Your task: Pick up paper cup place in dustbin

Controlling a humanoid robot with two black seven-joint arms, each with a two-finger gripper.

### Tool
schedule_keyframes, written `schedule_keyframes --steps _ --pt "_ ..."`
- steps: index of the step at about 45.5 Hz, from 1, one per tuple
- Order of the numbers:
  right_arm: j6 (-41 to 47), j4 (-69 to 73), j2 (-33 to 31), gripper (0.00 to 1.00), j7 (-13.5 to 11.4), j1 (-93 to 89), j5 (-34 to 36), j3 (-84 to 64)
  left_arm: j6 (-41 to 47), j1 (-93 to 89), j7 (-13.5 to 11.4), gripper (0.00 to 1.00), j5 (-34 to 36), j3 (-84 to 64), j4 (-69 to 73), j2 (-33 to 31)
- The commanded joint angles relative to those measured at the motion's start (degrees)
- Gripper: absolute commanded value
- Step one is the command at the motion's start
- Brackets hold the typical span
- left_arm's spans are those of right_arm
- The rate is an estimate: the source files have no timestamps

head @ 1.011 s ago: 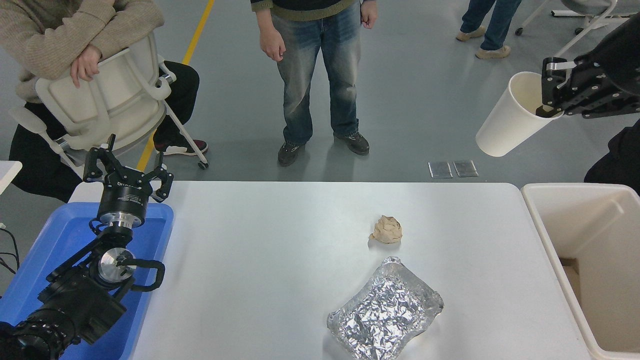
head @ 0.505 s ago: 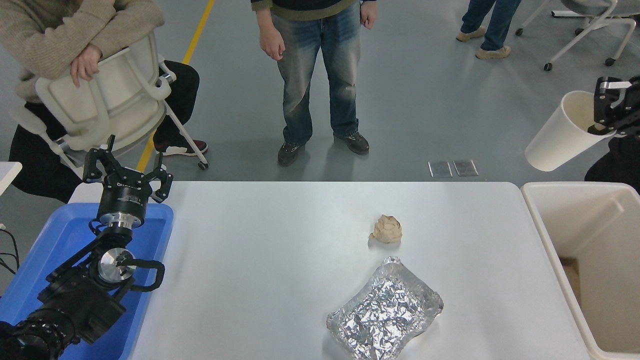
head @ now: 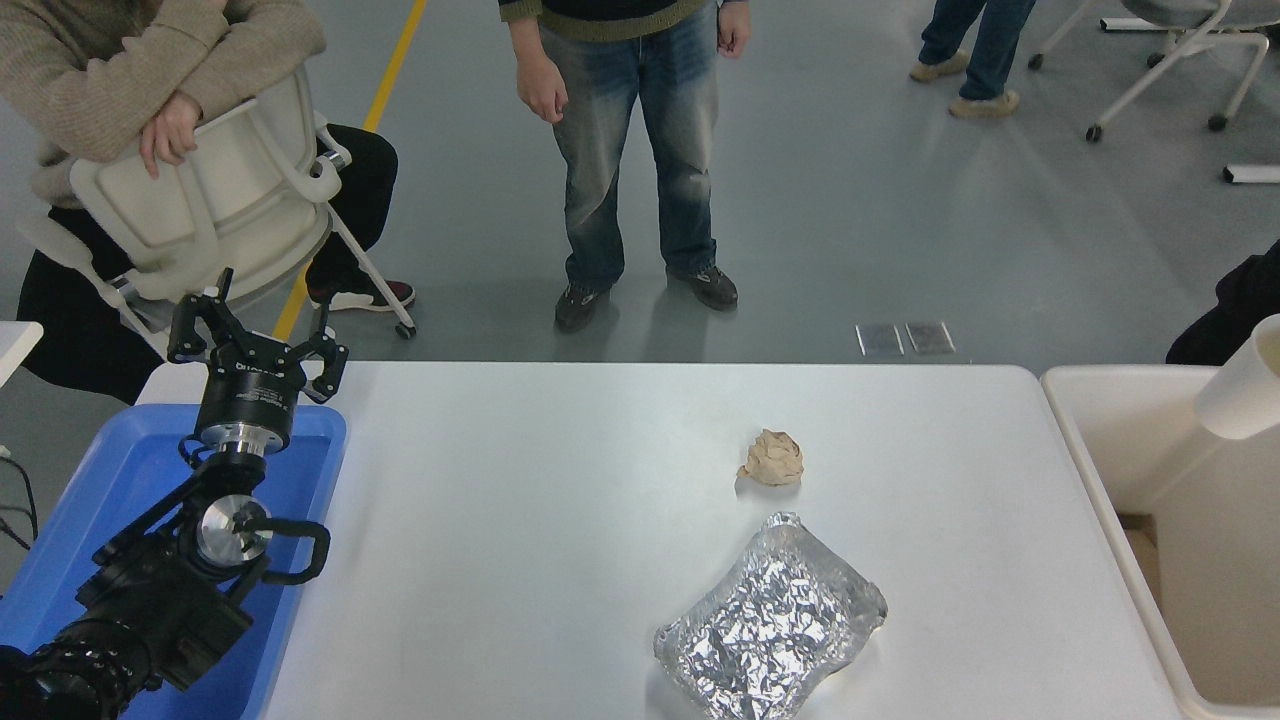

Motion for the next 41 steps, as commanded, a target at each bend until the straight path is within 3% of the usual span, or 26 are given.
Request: schedule_keyframes --steps 1,8,28,41 --pt "-6.55 -14.07 -0.24 0.00 0.00 -22.86 0.25 13.53 0.00 0.00 0.00 0.99 0.00 0.00 -0.04 0.01" --pt "-7.25 -22.95 3.00 0.00 0.00 -33.23 -0.02 22.50 0.00 0.00 0.00 0.99 0.00 0.00 -0.04 0.01" --pt "-11.90 -55.56 22.25 0.00 0.00 -58.99 0.07 33.14 0.00 0.00 0.00 0.99 0.00 0.00 0.04 0.01" --pt "-20.87 -57.85 25.69 0.00 -0.62 -63.48 0.16 32.88 0.00 0.00 0.00 0.99 0.00 -0.09 -0.04 0.01"
